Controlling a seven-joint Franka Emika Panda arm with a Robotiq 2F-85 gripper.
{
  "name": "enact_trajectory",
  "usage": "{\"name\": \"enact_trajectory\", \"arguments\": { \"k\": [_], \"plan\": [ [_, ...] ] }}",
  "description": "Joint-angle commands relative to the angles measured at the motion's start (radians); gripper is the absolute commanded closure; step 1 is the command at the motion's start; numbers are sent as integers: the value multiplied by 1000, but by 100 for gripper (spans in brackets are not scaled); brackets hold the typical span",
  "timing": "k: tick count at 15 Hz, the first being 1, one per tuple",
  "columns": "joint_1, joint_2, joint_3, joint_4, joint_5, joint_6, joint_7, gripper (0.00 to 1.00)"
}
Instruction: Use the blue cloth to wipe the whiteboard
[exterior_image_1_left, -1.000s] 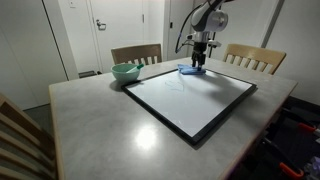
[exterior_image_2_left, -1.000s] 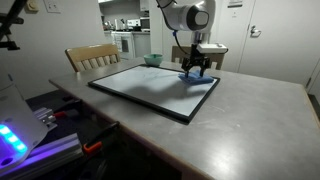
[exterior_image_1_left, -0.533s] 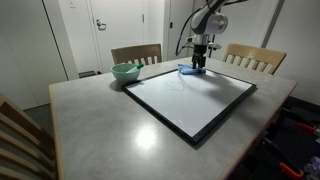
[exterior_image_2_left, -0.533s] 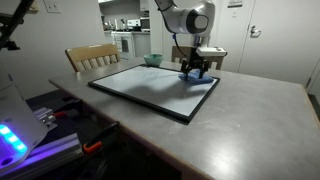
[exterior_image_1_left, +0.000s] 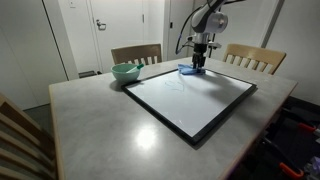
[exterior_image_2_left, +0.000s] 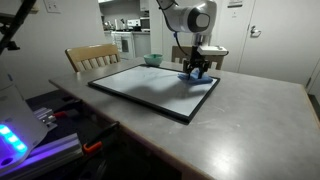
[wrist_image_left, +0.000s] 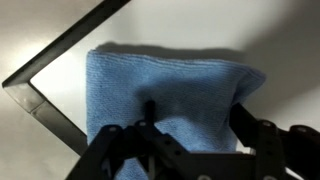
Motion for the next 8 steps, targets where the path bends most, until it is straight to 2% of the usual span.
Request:
{"name": "enact_trajectory", "arguments": {
  "k": [1,7,8],
  "plan": [
    [-22,21,21,30,-12,-22,0,56],
    [-20,-4,19,0,-10,-14,11,98],
    [-19,-8,18,-5,-7,-13,18,99]
  ]
}}
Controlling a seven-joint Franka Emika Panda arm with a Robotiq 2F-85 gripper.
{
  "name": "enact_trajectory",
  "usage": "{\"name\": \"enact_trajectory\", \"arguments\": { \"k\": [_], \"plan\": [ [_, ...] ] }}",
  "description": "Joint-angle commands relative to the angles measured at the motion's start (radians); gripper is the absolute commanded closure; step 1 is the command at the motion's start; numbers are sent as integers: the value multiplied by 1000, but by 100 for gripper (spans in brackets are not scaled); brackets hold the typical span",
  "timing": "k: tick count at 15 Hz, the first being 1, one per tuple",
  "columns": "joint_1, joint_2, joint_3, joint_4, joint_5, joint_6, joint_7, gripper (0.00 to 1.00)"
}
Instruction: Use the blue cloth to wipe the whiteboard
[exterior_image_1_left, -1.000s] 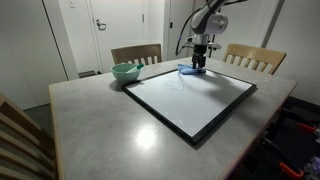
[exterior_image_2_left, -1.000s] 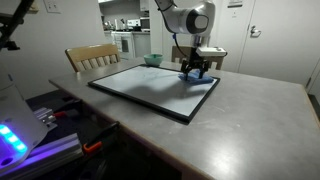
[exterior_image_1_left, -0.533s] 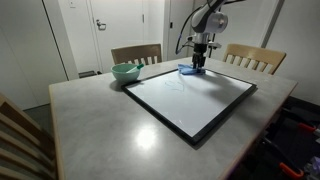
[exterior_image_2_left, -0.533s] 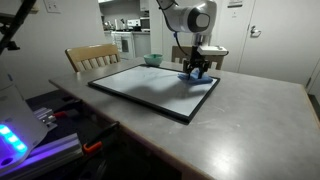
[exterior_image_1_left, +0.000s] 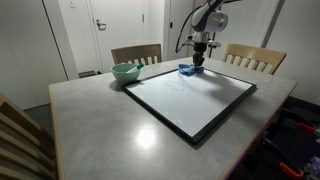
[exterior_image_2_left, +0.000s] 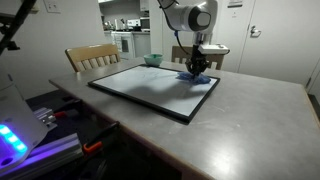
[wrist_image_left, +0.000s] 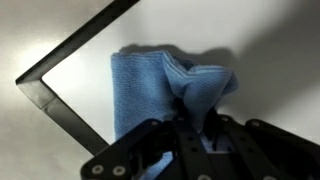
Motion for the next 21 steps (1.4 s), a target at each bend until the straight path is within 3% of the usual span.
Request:
{"name": "enact_trajectory", "arguments": {
  "k": [1,11,21],
  "plan": [
    [-17,-14,20,-24,-2,-13,25,100],
    [23,-72,49,-116,18,-28,269,97],
    [148,-97,87,-178,-3,-21,625,97]
  ]
}}
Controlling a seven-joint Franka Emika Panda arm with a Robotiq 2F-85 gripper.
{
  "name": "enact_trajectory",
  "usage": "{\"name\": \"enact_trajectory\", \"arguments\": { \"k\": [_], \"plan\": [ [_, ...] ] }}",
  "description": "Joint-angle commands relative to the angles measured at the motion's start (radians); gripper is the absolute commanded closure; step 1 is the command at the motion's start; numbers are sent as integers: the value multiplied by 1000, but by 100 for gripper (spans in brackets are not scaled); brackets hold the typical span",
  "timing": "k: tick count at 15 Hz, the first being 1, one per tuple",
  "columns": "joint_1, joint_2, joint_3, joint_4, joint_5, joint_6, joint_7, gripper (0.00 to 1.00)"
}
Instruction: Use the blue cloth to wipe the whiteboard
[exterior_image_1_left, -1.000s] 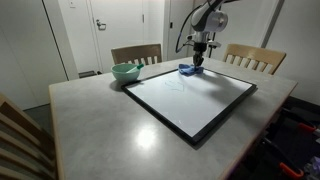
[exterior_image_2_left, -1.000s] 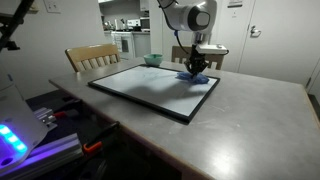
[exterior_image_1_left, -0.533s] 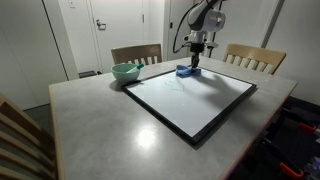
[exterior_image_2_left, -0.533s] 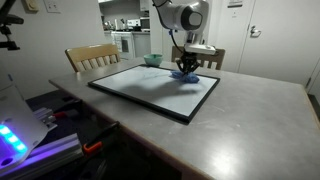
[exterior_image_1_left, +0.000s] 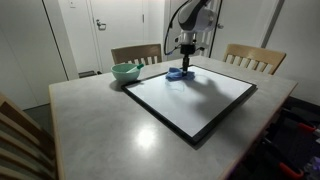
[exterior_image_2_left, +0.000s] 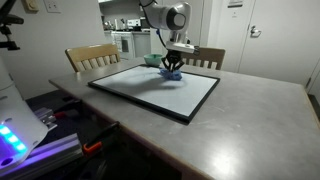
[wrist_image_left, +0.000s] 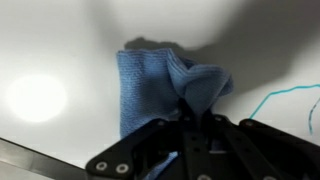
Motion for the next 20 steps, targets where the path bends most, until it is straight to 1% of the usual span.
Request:
{"name": "enact_trajectory", "arguments": {
  "k": [1,5,7,10,13,16,20],
  "plan": [
    [43,-25,12,-56,-5,6,131,97],
    [84,-25,38,-54,-5,-38,261,97],
    [93,-22,57,-46,2,-68,310,97],
    [97,-17,92,-36,12,-116,335,97],
    [85,-15,145,-36,32,-141,275,97],
    [85,-10,178,-39,26,-133,206,97],
    [82,0,172,-50,15,-102,129,97]
  ]
}}
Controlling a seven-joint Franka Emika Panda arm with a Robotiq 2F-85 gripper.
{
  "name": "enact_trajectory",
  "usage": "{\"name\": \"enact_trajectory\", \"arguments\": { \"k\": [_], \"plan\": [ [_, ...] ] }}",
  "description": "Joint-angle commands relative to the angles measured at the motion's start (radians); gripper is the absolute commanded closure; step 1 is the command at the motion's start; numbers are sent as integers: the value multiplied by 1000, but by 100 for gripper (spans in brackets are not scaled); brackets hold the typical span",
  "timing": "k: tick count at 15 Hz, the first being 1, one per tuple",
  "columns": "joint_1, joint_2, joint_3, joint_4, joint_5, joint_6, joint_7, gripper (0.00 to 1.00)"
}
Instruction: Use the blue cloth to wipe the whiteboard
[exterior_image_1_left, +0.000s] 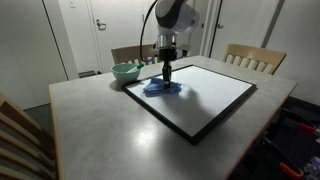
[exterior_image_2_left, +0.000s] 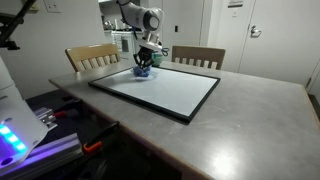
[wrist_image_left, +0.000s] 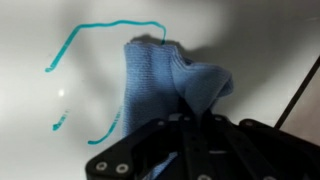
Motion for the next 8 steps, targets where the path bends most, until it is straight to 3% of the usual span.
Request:
{"name": "enact_trajectory", "arguments": {
  "k": [1,8],
  "plan": [
    [-15,5,-8,-24,-2,26,-73,97],
    [-17,7,-61,-57,-32,107,-89,97]
  ]
}}
